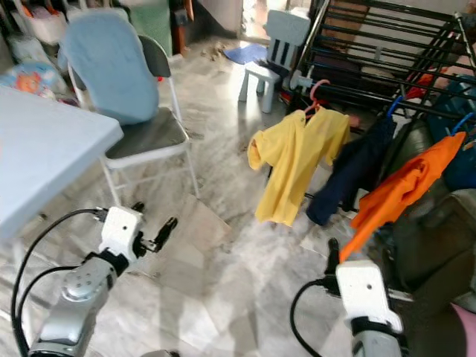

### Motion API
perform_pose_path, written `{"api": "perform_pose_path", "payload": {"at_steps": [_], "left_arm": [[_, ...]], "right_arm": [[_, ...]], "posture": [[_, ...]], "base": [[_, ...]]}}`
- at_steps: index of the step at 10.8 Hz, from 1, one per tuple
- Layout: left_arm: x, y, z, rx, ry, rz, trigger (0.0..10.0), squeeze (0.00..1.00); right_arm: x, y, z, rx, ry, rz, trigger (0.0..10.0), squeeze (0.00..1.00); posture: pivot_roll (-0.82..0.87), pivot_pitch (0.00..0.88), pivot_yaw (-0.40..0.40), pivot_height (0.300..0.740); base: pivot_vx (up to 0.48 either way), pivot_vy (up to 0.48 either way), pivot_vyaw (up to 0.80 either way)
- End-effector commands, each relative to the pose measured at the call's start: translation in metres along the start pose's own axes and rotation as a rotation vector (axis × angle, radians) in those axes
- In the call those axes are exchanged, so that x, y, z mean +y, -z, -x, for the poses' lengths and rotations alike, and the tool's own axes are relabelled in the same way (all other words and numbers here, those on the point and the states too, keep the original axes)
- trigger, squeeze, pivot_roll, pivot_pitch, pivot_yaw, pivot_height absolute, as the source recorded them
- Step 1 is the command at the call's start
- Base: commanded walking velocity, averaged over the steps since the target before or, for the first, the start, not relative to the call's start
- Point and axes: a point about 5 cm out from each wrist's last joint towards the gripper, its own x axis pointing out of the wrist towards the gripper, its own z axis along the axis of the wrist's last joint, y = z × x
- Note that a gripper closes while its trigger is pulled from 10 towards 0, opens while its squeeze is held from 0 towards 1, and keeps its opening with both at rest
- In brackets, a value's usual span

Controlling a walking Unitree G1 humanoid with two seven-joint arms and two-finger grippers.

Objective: Hang hanger

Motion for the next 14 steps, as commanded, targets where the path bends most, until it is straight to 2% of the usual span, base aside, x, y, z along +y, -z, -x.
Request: {"api": "perform_pose_path", "payload": {"at_steps": [1, 2, 4, 5, 7, 8, 9, 10, 11, 12, 13, 14], "left_arm": [[-0.003, -0.009, -0.008, -0.006, 0.037, 0.067, 10.0, 0.0], [-0.008, -0.012, -0.014, -0.015, 0.056, -0.01, 10.0, 0.0], [-0.013, -0.015, -0.03, -0.048, 0.133, 0.081, 10.0, 0.0], [-0.024, -0.018, -0.044, -0.075, 0.238, 0.048, 10.0, 0.0], [-0.031, -0.026, -0.054, -0.134, 0.256, -0.055, 10.0, 0.0], [-0.033, -0.027, -0.052, -0.144, 0.199, -0.099, 10.0, 0.0], [-0.03, -0.021, -0.034, -0.147, 0.153, -0.064, 10.0, 0.0], [-0.018, -0.015, -0.013, -0.126, 0.095, -0.016, 10.0, 0.0], [-0.007, -0.01, -0.001, -0.094, 0.044, 0.008, 10.0, 0.0], [0.007, -0.005, 0.009, -0.063, -0.019, -0.003, 10.0, 0.0], [0.009, -0.004, 0.011, -0.05, -0.048, 0.001, 10.0, 0.0], [0.005, -0.007, 0.009, -0.049, -0.059, 0.012, 10.0, 0.0]], "right_arm": [[-0.004, -0.006, 0.0, -0.03, 0.04, 0.006, 10.0, 0.0], [-0.001, -0.005, -0.002, -0.027, 0.051, -0.003, 10.0, 0.0], [0.015, -0.002, -0.006, -0.017, 0.016, -0.025, 10.0, 0.0], [0.019, -0.001, -0.009, -0.014, 0.005, -0.028, 10.0, 0.0], [0.022, -0.002, -0.013, -0.019, -0.002, -0.023, 10.0, 0.0], [0.022, -0.003, -0.011, -0.024, -0.007, -0.011, 10.0, 0.0], [0.019, -0.004, -0.005, -0.024, 0.016, 0.001, 10.0, 0.0], [0.012, -0.002, 0.001, -0.01, 0.042, 0.003, 10.0, 0.0], [0.007, -0.002, 0.006, -0.005, 0.061, 0.013, 10.0, 1.0], [0.003, 0.0, 0.008, 0.006, 0.084, 0.011, 10.0, 1.0], [0.002, 0.004, 0.006, 0.03, 0.099, -0.012, 10.0, 1.0], [0.004, 0.005, 0.004, 0.031, 0.098, -0.052, 0.0, 0.22]], "posture": [[0.03, 0.0, -0.029, 0.74], [0.04, 0.0, -0.03, 0.74], [0.04, 0.0, -0.041, 0.74], [0.04, 0.0, -0.049, 0.74], [0.03, 0.0, -0.048, 0.74], [0.01, 0.0, -0.031, 0.74], [0.01, 0.0, -0.023, 0.74], [0.0, 0.0, -0.013, 0.74], [0.01, 0.0, -0.023, 0.74], [0.03, 0.0, -0.038, 0.74], [0.04, 0.0, -0.049, 0.74], [0.04, 0.0, -0.054, 0.74]], "base": [[0.0, 0.0, 0.0], [0.0, 0.0, 0.0], [0.0, 0.0, 0.0], [0.0, 0.0, 0.0], [0.0, 0.0, 0.0], [0.0, 0.0, 0.0], [0.0, 0.0, 0.0], [0.0, 0.0, 0.0], [0.0, 0.0, 0.0], [0.0, 0.0, 0.0], [0.0, 0.0, 0.0], [0.0, 0.0, 0.0]]}}
